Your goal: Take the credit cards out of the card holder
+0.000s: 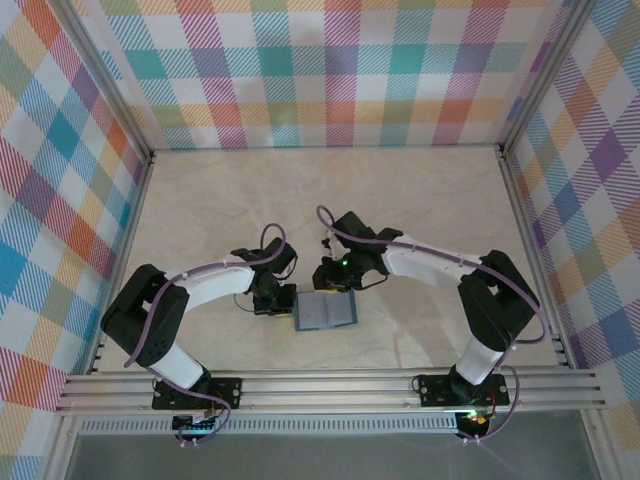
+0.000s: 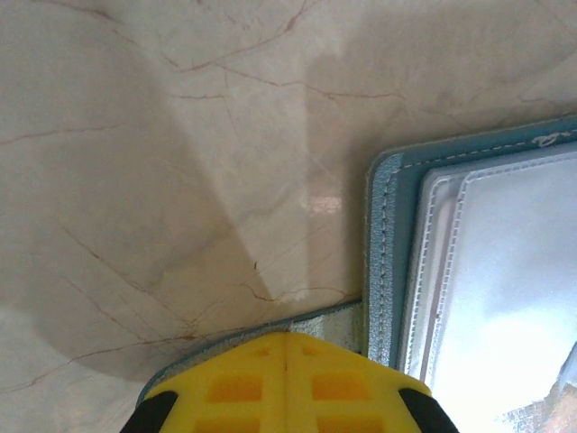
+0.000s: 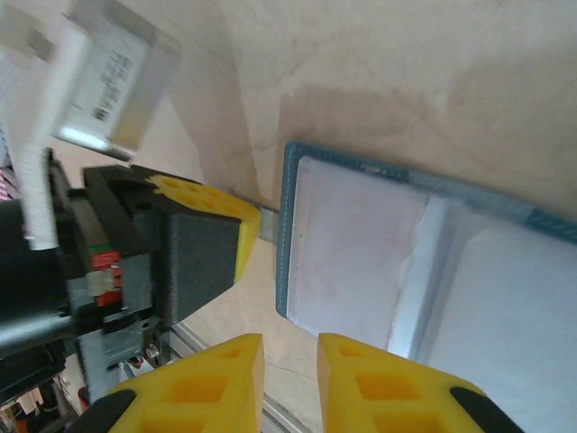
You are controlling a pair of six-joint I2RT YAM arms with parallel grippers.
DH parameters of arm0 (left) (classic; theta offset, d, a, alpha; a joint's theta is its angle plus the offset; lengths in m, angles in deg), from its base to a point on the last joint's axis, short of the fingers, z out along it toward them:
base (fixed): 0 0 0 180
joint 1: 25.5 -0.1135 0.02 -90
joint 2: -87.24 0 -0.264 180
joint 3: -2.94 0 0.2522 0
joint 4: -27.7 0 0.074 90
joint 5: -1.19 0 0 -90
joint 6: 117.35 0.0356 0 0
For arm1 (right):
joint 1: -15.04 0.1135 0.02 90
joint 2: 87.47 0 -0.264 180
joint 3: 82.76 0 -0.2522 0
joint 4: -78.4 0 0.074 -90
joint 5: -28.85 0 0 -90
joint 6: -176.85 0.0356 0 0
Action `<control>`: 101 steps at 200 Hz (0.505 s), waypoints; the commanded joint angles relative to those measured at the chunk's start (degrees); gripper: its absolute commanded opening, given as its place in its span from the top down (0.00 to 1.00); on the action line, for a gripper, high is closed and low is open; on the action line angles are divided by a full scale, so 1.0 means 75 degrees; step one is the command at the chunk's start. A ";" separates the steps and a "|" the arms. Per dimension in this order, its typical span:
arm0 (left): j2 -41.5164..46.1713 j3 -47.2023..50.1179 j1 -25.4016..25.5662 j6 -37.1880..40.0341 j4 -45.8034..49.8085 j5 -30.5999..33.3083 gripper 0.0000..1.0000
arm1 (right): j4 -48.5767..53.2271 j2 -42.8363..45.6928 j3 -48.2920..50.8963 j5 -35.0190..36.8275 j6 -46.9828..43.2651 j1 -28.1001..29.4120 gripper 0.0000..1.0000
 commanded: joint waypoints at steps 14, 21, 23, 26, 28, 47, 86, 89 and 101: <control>-0.0045 0.0504 -0.0017 -0.0062 -0.0001 -0.0185 0.97 | -0.0672 -0.0518 -0.0001 -0.0263 0.0743 0.0380 0.78; -0.0044 0.0530 -0.0017 -0.0064 -0.0020 -0.0199 0.97 | -0.0742 -0.0634 -0.0043 -0.0293 0.0786 0.0430 0.78; -0.0045 0.0529 -0.0010 -0.0068 -0.0010 -0.0200 0.97 | -0.0758 -0.0667 -0.0056 -0.0301 0.0786 0.0437 0.78; -0.0045 0.0528 -0.0010 -0.0062 -0.0019 -0.0204 0.97 | -0.0783 -0.0723 -0.0078 -0.0304 0.0809 0.0449 0.78; -0.0045 0.0531 -0.0017 -0.0061 -0.0013 -0.0210 0.97 | -0.0794 -0.0747 -0.0085 -0.0309 0.0815 0.0463 0.78; -0.0033 0.0566 -0.0018 -0.0042 -0.0034 -0.0232 0.97 | -0.1020 -0.1042 -0.0155 -0.0404 0.0939 0.0575 0.78; -0.0013 0.0613 -0.0028 -0.0058 -0.0081 -0.0248 0.96 | -0.1320 -0.1530 -0.0181 -0.0538 0.1133 0.0697 0.78; -0.0013 0.0616 -0.0018 -0.0061 -0.0091 -0.0258 0.97 | -0.1331 -0.1550 -0.0181 -0.0534 0.1140 0.0710 0.78; 0.0011 0.0610 -0.0017 -0.0086 -0.0116 -0.0270 0.97 | -0.1334 -0.1642 -0.0190 -0.0528 0.1146 0.0714 0.78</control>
